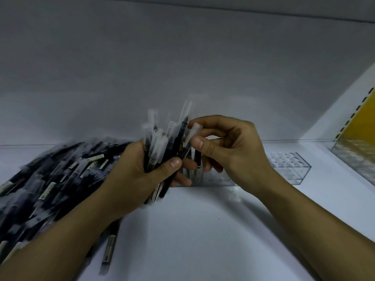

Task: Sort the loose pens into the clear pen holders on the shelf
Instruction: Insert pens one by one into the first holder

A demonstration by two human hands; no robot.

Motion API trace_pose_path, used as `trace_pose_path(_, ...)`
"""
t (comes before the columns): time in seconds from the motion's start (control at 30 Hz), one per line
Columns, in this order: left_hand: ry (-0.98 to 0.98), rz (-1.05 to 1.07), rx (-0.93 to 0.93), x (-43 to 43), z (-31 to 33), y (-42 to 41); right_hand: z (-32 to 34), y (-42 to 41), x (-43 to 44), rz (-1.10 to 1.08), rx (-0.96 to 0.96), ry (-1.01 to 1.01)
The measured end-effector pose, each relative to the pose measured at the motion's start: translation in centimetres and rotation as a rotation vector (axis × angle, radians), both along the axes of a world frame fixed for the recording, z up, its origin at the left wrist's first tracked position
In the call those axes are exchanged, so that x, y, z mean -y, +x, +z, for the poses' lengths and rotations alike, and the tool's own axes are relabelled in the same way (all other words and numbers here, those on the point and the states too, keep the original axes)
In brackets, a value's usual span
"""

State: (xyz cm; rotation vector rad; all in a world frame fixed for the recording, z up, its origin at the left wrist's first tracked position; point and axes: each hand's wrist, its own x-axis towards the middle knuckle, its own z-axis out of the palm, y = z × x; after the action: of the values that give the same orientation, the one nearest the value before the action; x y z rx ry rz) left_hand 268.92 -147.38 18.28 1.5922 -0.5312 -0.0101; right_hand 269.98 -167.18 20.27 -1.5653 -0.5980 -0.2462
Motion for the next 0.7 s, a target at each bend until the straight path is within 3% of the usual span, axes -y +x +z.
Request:
trace_pose_path(0.37,-0.019,0.085,0.032,-0.1,-0.4,0.5,0.9,2.6,2.8,-0.209,-0.058,0.299)
trace_pose_path(0.7,0.021,0.06,0.04,-0.3,-0.8,0.7,0.7,3.5,3.7,-0.504,0.049,0.235)
